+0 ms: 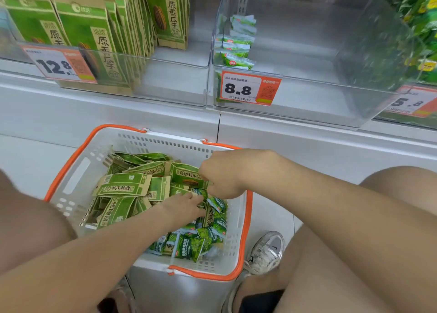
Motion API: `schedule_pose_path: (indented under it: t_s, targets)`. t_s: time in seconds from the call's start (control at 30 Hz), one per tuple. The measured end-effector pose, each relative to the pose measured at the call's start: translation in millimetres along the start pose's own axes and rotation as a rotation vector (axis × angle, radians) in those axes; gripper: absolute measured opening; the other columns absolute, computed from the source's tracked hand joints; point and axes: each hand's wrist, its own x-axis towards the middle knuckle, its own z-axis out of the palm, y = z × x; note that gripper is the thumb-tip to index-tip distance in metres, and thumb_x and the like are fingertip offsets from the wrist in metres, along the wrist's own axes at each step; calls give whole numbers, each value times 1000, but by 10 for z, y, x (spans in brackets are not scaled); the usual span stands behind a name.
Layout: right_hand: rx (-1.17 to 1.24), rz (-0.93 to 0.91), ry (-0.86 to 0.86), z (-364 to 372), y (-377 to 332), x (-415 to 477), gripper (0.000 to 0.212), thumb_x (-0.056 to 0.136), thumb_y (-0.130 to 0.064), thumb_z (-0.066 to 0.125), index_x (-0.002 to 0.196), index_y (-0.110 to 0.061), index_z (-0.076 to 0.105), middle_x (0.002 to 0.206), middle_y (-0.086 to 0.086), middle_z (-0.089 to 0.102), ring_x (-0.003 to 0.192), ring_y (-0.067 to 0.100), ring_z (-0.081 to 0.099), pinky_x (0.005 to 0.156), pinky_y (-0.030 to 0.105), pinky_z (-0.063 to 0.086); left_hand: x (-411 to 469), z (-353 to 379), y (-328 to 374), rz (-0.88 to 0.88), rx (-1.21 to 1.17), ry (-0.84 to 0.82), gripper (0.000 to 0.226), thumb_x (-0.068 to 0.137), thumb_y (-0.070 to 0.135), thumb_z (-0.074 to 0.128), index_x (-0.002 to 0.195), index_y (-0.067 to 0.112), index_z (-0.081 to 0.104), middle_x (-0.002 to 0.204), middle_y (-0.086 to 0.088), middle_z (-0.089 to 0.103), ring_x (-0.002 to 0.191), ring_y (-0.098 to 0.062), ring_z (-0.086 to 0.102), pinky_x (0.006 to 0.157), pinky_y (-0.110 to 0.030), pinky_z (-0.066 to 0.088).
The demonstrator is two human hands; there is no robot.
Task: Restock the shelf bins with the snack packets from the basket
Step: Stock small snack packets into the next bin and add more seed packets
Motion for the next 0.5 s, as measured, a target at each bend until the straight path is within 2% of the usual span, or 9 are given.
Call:
schedule_pose_path:
  t_s: [0.07, 0.17, 0.23, 0.3, 0.4, 0.5]
  targets:
    - [-9, 24, -4, -2, 21, 11, 14, 102, -22, 50, 95, -13, 58, 84, 3, 57, 68, 17, 52, 51, 31, 34, 24, -11, 18, 6, 7, 64, 69, 91, -4, 69, 151, 20, 43, 148, -16, 40, 132, -36, 45, 106, -50, 45]
    - [-22, 31, -22, -27, 31, 25, 20, 103, -25, 50, 107, -12, 64, 91, 4, 61, 76, 21, 55, 51, 30, 34, 46, -68, -11, -12, -60, 102, 50, 94, 6, 72, 138, 18, 53, 143, -12, 46, 129, -32, 47, 98, -45, 45]
    - [-10, 33, -23, -66, 47, 22, 26, 104, -30, 50, 116, -12, 64, 102, 7, 64, 83, 24, 59, 55, 31, 40, 46, -105, -58, -65, -199, 72, 38, 96, 13, 73, 129, 16, 56, 135, -9, 51, 120, -30, 55, 84, -41, 47]
    - [13, 31, 1, -113, 80, 7, 27, 104, -30, 49, 121, -13, 62, 107, 8, 63, 91, 27, 64, 67, 34, 52, 20, -146, -120, -141, -351, 106, 32, 96, 23, 75, 122, 17, 58, 124, -6, 60, 109, -28, 61, 80, -41, 52]
    - [36, 41, 43, -221, 187, -60, 34, 101, -30, 52, 127, -11, 64, 114, 11, 67, 104, 31, 65, 87, 44, 59, -46, -304, -296, -226, -650, 300, 28, 89, 29, 82, 108, 22, 62, 108, 2, 65, 94, -19, 60, 75, -33, 48]
    - [74, 77, 87, -371, 321, -215, 43, 99, -37, 61, 134, -12, 60, 121, 8, 67, 111, 31, 64, 93, 48, 56, -220, -632, -466, -254, -1075, 557, 34, 75, 21, 92, 92, 24, 63, 98, 7, 69, 86, -12, 65, 70, -24, 49]
